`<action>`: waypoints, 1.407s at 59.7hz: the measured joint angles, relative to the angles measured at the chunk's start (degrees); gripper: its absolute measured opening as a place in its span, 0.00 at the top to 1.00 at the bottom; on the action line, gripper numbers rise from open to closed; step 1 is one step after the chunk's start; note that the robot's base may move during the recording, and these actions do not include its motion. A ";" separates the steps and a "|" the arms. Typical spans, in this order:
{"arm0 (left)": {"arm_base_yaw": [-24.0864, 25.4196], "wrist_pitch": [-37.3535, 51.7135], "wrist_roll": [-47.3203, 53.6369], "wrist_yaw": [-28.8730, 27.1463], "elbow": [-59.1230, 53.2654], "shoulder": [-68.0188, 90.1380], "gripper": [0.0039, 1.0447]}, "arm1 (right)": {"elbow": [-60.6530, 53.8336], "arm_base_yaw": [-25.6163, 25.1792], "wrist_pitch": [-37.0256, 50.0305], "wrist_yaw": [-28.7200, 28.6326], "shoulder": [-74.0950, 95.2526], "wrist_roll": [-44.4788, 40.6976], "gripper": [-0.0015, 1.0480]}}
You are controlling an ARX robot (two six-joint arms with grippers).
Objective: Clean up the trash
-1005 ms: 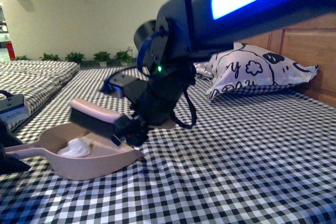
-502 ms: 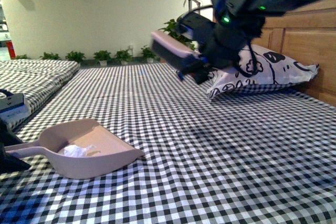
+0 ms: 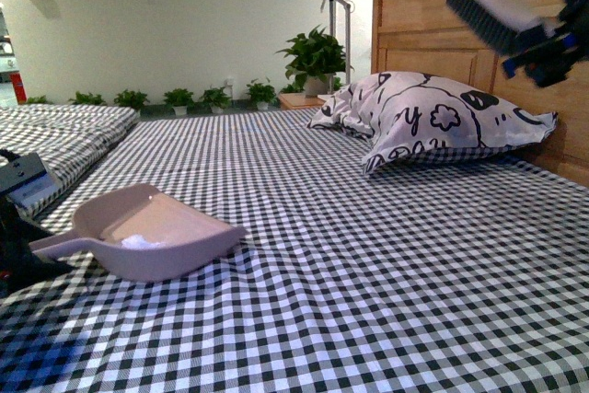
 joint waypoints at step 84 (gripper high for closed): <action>-4.72 38.56 -35.52 -36.39 -57.83 -63.06 0.42 | -35.15 -6.43 -3.43 -16.09 -56.89 13.51 0.55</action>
